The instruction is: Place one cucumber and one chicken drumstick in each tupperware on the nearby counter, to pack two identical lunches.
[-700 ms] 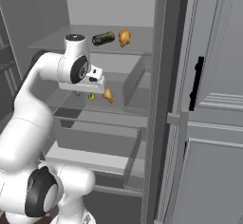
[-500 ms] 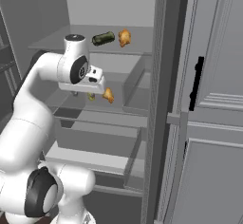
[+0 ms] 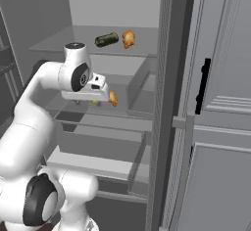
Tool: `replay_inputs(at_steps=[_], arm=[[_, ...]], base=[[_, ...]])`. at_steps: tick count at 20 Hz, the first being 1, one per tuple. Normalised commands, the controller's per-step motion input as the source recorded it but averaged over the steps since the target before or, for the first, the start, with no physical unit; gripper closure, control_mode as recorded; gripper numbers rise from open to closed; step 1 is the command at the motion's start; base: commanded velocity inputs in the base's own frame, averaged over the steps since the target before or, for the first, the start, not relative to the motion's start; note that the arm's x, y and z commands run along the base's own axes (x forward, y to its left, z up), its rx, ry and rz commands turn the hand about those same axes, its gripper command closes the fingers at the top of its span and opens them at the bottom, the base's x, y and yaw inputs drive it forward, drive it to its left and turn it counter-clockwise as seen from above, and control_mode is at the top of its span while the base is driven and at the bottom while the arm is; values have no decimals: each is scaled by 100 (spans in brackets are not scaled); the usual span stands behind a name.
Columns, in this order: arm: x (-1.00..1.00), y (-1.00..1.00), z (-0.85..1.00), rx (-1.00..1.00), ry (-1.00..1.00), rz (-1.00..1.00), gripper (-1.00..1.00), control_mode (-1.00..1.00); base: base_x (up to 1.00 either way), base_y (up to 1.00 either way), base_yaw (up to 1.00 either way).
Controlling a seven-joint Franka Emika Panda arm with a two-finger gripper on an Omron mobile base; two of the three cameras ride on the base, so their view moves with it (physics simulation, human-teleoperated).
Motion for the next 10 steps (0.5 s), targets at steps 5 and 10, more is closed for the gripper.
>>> replay_inputs(at_steps=[5, 10], arm=[[-2, -44, -11, 7, -29, 13, -100, -100], [9, -5, 0, 0, -26, 16, -100, -100]], base=[[0, 0, 0], [0, 0, 0]])
